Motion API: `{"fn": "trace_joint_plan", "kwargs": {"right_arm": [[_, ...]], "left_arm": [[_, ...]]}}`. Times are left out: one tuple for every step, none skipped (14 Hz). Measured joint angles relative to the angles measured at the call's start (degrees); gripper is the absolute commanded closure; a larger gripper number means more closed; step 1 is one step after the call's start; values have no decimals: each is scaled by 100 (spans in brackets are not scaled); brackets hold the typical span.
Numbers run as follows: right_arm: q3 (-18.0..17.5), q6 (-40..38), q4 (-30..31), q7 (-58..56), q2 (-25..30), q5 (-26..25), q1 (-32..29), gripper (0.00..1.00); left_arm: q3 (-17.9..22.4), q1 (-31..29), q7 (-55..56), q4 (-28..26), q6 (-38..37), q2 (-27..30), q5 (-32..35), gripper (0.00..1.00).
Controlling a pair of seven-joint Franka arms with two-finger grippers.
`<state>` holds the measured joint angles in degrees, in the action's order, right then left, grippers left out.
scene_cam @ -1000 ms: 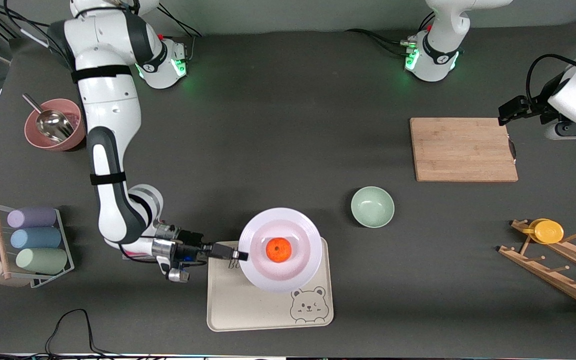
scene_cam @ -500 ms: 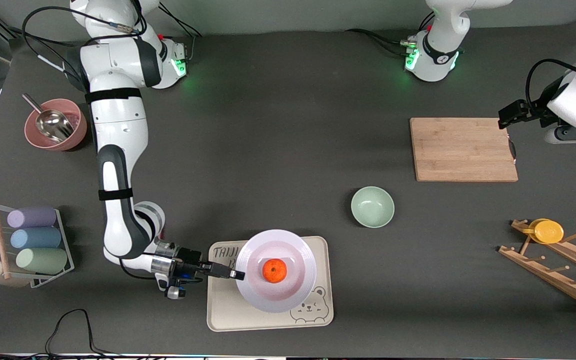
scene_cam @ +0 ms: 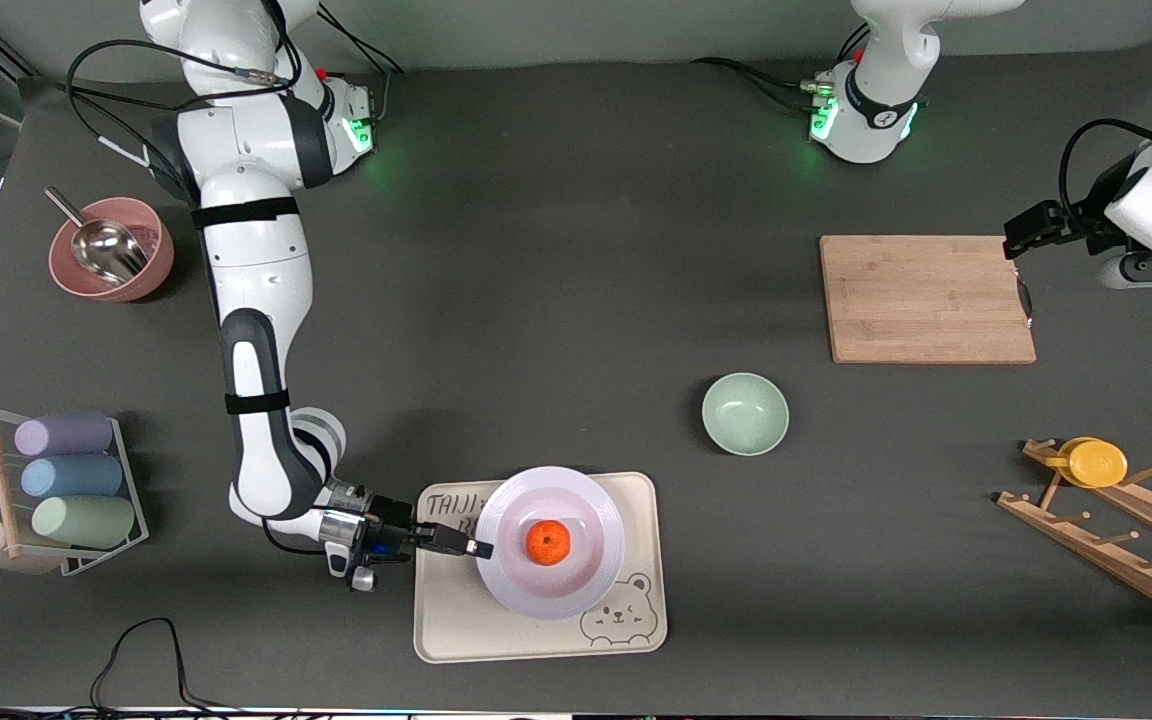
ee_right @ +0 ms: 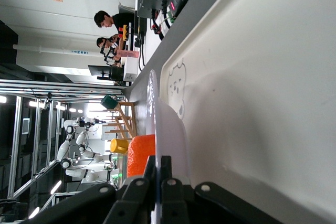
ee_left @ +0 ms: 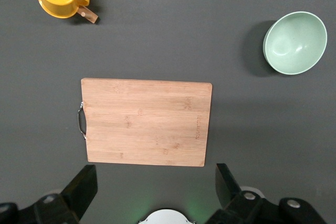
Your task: Place orange and plate with both arms
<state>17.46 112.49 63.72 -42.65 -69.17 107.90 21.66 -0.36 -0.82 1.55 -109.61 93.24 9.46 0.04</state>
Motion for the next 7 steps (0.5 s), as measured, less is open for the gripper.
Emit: {"fn": "trace_joint_plan", "kwargs": {"right_arm": [[-1,0,0,-31,-38,0,1,100],[-3,0,0,-48,-58,0,5,100],[-3,0,-1,-54,-62,0,11,100],[-3,0,-3,-59,-62,0,15,100],[-3,0,-3,-90,-65,0,18,100],[-3,0,0,-128,-72,0,18,96],[-3,0,2,-150,-82,0,16,80]], "left_arm": [[0,0,0,0,10,-1,0,0],[0,-1,0,0,22,-2,0,0],[0,-1,0,0,28,-5,1,0],[0,-1,0,0,30,-8,1,0],[0,-1,0,0,32,-10,1,0],[-1,-1,0,0,32,-13,1,0],[-2,-1,0,0,32,-15,1,0]]}}
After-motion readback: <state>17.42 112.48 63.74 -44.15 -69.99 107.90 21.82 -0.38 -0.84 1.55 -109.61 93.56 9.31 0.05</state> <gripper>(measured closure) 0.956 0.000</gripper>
